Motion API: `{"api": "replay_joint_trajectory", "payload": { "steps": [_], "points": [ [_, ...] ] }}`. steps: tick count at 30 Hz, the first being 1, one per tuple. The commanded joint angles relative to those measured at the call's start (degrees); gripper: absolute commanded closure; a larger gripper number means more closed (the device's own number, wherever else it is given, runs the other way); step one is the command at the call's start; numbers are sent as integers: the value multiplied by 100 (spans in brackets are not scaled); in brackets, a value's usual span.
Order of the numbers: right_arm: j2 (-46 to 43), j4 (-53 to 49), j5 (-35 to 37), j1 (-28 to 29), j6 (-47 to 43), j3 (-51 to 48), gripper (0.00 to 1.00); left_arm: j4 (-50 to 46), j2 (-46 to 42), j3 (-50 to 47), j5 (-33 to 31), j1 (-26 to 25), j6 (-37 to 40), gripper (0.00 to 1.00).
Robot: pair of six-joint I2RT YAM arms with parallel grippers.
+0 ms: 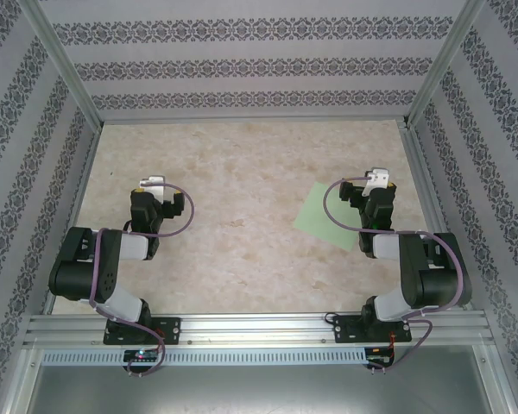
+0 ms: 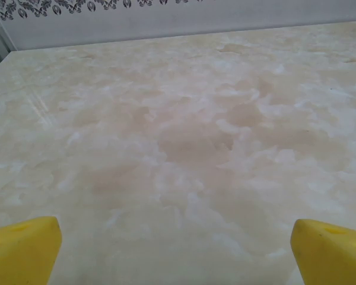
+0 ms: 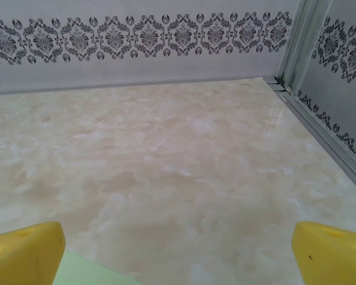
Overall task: Fold a paper plane with a square sheet of paper (pick it up from the middle)
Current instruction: Move the square sheet of paper to the center of the table.
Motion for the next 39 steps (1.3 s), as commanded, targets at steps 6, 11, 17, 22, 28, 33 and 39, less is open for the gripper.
{"api": "replay_joint_trajectory", "payload": {
  "steps": [6,11,17,22,28,33,39],
  "points": [
    [37,161,-87,-49,-11,-8,2,249,16,81,39,-64,63,0],
    [37,161,-87,-50,-10,-11,2,249,15,80,39,-65,63,0],
    [33,160,-88,-47,-10,-7,2,241,15,81,47,-64,62,0],
    [37,126,-103,-57,-9,12,2,245,15,81,47,-65,61,0],
    [-669,-467,574,-30,173,-2,2,-590,-490,323,-365,-65,-93,0],
    [-2112,-3156,1356,41,1145,660,2,-2315,-1265,923,-573,-60,-598,0],
    [-2822,-6032,1199,75,2674,1755,2,-4305,-1672,2012,-107,-65,-1965,0]
  ]
}}
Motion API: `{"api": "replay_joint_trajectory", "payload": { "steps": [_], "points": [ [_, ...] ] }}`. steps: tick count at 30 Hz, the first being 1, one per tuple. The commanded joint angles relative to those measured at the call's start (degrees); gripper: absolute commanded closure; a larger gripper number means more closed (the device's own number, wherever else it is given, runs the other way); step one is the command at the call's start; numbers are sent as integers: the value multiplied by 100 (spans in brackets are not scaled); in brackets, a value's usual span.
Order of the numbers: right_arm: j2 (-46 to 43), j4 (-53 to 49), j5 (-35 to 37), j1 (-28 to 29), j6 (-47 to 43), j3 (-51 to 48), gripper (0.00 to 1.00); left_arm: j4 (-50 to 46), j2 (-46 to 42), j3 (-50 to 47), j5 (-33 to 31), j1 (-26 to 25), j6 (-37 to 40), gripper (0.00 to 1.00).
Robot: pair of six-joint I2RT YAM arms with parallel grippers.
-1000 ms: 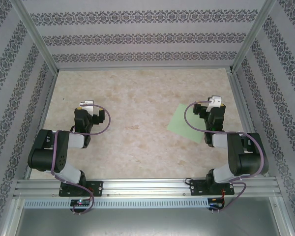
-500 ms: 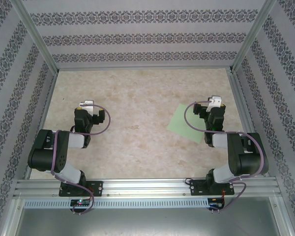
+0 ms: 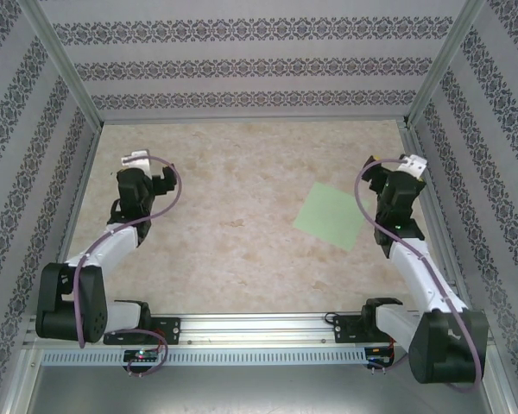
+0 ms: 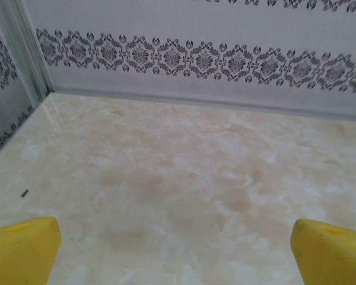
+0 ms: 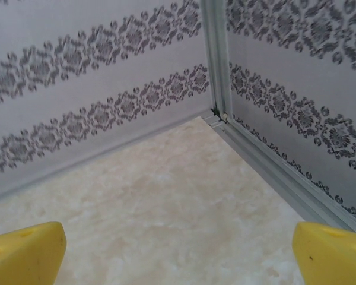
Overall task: Fold a paper plane with a square sheet of paper (pick it up from the middle)
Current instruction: Move the square sheet of paper to the center of the table.
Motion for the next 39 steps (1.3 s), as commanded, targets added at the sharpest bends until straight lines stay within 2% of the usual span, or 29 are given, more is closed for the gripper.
{"api": "replay_joint_trajectory", "payload": {
  "steps": [1,4,9,12,15,24,33,39],
  "points": [
    [-117,-2036,-243,82,1180,397,2,-1897,-79,775,362,-67,-1101,0],
    [15,-2390,-1067,160,1774,550,2,-2811,96,1490,979,-65,-1407,0],
    [923,-3046,-1748,575,2555,1010,2,-3566,238,2148,1722,-64,-1573,0],
    [1501,-3082,-1584,1069,2759,1171,2,-3864,320,2378,1964,-64,-1540,0],
    [2086,-3135,-1425,1330,2869,1404,2,-3937,355,2428,2086,-65,-1516,0],
    [3537,-3463,-1085,1502,2894,2195,2,-3892,607,2466,2426,-65,-1523,0],
    [4721,-3511,-1500,1533,2801,2734,2,-3981,801,2562,2524,-65,-1506,0],
    [5160,-3494,-1844,1875,2635,2969,2,-3970,873,2582,2565,-65,-1527,0]
  ]
}}
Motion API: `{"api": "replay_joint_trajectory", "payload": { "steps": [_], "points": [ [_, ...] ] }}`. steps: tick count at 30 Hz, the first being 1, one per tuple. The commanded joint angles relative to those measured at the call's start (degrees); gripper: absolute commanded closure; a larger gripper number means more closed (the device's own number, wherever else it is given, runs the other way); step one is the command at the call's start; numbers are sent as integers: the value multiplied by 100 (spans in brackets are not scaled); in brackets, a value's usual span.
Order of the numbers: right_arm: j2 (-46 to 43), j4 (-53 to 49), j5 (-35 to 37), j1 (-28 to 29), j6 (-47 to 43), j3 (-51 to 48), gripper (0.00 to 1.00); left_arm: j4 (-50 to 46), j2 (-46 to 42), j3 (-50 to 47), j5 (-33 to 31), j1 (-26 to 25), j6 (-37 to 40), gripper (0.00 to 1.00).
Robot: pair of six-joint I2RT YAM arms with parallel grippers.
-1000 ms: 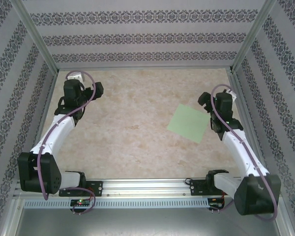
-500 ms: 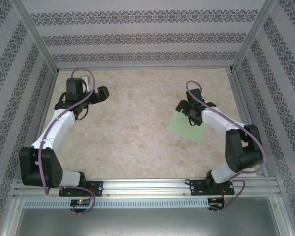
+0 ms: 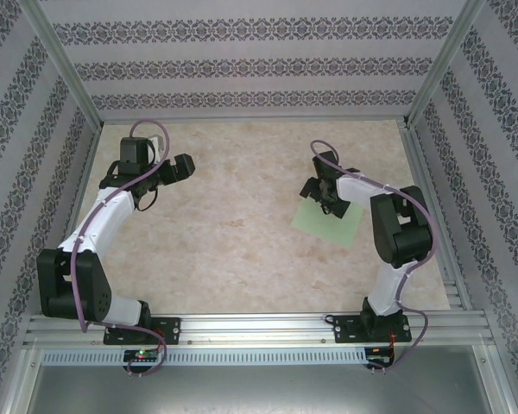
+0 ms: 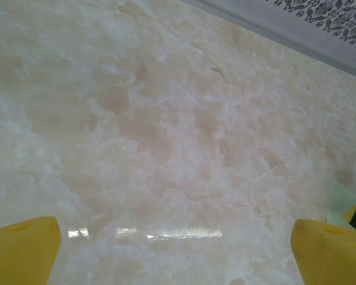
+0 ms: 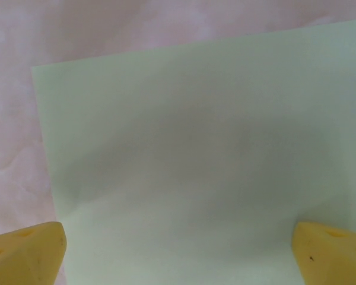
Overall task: Fold a paper plane with a square sheet of paper (pick it up from the middle)
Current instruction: Move the square sheet of paper to the center of the table.
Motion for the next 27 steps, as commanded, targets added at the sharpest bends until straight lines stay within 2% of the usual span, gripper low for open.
{"api": "replay_joint_trajectory", "payload": {
  "steps": [1,9,16,23,27],
  "points": [
    [389,51,-544,352,-107,131,2,-83,118,242,140,-65,-81,0],
    [923,-362,-991,1638,-941,741,4,-109,194,284,150,-65,-148,0],
    [815,-944,-991,2733,-1142,927,4,-461,118,440,-122,-65,-209,0],
    [142,-1623,-156,2877,-1221,1651,2,-960,13,617,-516,-65,-302,0],
    [-204,-1549,480,2884,-1239,1343,2,-1018,-104,607,-527,-62,-250,0]
  ]
}}
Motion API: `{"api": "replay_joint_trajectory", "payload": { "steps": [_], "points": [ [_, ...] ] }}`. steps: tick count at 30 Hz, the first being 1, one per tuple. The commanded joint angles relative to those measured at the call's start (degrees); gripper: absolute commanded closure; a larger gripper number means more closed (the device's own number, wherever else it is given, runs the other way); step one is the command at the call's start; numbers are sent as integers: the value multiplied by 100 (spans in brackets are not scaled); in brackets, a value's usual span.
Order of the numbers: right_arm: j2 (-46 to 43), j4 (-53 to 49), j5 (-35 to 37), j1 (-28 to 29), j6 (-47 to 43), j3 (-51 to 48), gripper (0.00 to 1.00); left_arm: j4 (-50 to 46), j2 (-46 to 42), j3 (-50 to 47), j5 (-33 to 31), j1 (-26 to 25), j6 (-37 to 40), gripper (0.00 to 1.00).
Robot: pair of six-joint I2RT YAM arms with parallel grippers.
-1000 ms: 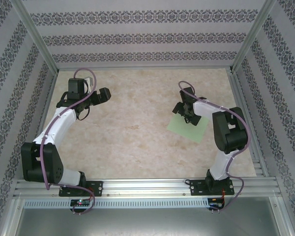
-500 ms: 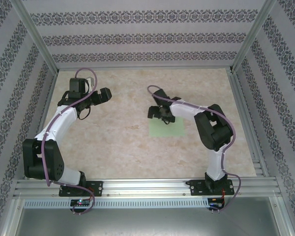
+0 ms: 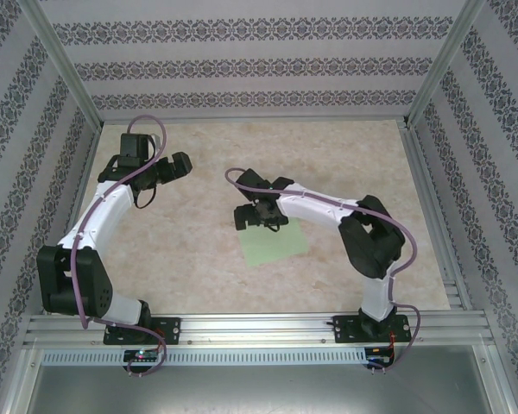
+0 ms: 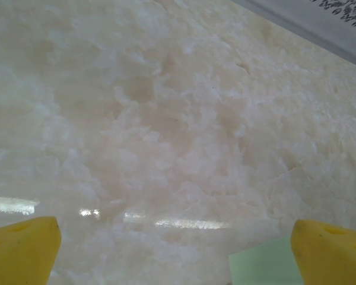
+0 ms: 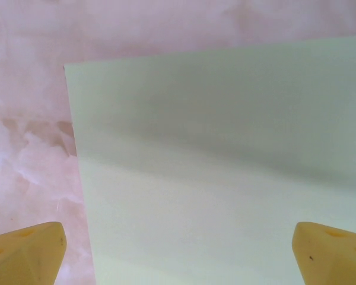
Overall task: Fold a paper plane with a square sheet of paper (pick it up from the middle)
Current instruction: Move the square sheet of paper to the center of the table, then fold the square sheet of paper in half at the center of the table.
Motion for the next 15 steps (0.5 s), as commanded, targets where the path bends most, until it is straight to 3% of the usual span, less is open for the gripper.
{"api": "replay_joint_trajectory", "payload": {
  "steps": [1,15],
  "points": [
    [-372,-170,614,-36,-89,-138,2,-190,-279,100,-145,-64,-29,0],
    [597,-583,425,-89,-247,366,4,-102,-269,-16,-97,-65,61,0]
  ]
}}
